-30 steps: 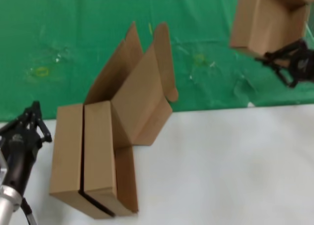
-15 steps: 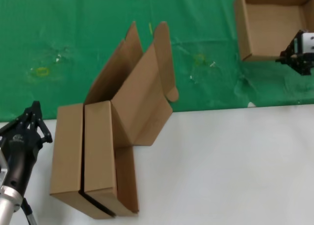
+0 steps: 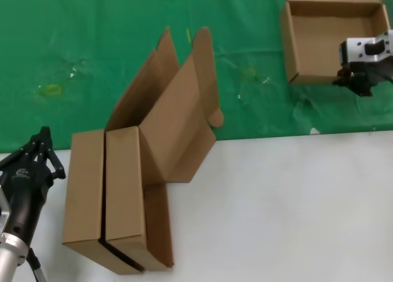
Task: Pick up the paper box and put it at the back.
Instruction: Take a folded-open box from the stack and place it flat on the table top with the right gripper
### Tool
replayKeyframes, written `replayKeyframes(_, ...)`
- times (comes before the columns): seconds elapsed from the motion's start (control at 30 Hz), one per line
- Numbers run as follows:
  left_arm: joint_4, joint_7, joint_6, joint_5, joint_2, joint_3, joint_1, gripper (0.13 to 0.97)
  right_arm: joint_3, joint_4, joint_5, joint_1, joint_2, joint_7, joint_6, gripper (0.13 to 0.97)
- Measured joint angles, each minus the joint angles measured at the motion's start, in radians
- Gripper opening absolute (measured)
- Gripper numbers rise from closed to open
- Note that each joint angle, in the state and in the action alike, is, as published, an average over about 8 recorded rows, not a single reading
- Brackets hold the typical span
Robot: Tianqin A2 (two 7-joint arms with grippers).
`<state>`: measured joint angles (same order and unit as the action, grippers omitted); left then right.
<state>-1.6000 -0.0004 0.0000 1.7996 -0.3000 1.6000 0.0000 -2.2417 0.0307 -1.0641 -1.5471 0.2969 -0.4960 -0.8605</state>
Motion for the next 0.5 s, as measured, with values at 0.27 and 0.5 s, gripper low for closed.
replayKeyframes(0.27,0.000,0.000,0.000,0.000,0.000,0.000,0.000,0.144,-0.022,-0.011,0.005,0.002,-0.011,0.026,0.029,0.148)
replayKeyframes(0.5,0.000,0.000,0.000,0.000,0.000,0.000,0.000,0.144,-0.030,-0.016,0.001,0.007,-0.014,0.030,0.058,0.148)
